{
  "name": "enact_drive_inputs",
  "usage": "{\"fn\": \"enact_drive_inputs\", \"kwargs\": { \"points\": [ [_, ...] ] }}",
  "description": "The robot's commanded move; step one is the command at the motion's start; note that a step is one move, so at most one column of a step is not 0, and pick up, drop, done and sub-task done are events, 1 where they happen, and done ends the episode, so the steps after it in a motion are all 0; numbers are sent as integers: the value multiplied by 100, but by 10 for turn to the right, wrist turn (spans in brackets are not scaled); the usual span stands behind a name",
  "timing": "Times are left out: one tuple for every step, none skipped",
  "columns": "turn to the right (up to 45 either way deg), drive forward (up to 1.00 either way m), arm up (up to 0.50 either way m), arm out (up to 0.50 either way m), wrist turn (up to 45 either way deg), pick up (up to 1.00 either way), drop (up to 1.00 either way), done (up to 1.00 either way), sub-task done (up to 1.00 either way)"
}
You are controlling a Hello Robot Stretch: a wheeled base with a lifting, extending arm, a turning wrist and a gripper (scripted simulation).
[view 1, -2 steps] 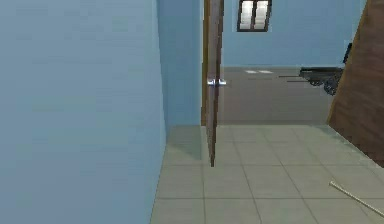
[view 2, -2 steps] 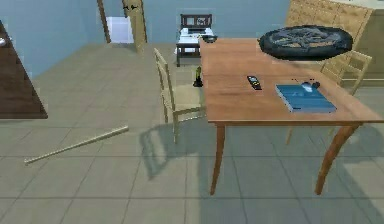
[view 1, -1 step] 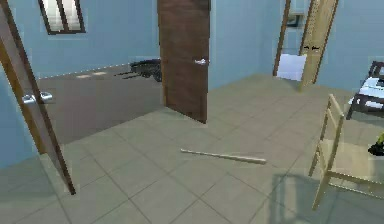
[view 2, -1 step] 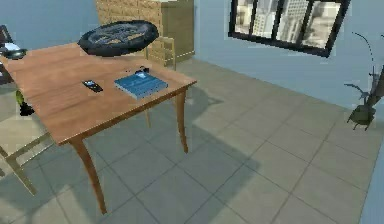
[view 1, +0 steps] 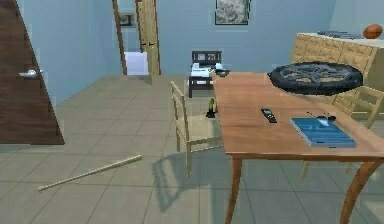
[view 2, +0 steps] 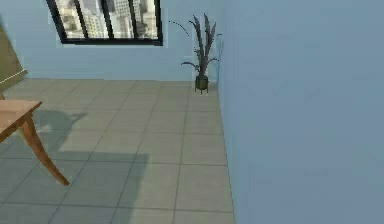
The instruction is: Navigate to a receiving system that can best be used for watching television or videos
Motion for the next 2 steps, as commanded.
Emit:
{"fn": "enact_drive_inputs", "kwargs": {
  "points": [
    [0,5,0,0,0,0,0,0,0],
    [-450,0,0,0,0,0,0,0,0]
  ]
}}
